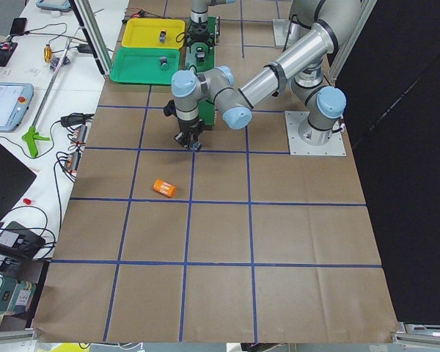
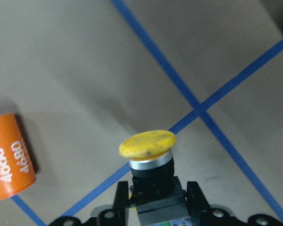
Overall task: Sort buttons by color to trays
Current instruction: 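Reach right gripper to belt's green button while left grasps yellow button, then carry green button into green tray while left sets yellow button on belt, then grasp belt's yellow button with right gripper while left grasps orange cylinder, then place yellow button in yellow tray while left sets orange cylinder on belt, then raise the left gripper away from the belt while right gripper lifts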
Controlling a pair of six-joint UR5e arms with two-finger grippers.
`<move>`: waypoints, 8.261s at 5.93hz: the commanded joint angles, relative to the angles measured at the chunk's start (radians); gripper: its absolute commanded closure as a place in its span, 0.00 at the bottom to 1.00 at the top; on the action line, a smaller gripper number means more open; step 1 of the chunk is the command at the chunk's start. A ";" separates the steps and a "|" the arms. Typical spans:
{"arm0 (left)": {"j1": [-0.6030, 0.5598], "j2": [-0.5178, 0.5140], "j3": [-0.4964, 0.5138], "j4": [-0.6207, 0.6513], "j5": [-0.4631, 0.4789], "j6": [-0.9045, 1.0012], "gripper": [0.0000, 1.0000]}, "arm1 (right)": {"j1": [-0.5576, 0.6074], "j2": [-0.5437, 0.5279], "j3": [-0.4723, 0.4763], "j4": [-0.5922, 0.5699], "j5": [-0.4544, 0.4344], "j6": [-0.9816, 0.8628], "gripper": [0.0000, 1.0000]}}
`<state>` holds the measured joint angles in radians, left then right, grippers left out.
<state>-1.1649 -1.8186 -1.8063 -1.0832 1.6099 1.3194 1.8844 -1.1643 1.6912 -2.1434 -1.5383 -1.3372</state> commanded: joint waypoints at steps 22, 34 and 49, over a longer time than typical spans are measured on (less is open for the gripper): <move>0.225 -0.429 0.301 0.187 -0.053 0.031 0.74 | -0.154 0.033 -0.428 0.480 0.014 -0.163 0.00; -0.374 0.011 -0.118 0.083 -0.018 0.393 0.99 | -0.207 -0.080 0.162 -0.038 0.010 -0.091 0.22; -0.387 0.364 0.042 -0.417 -0.013 -1.214 0.02 | -0.341 0.226 -0.424 0.040 -0.097 -0.333 0.00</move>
<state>-1.5524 -1.4617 -1.7674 -1.4904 1.5989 0.2092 1.5436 -0.8746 1.2667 -2.2277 -1.6302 -1.6804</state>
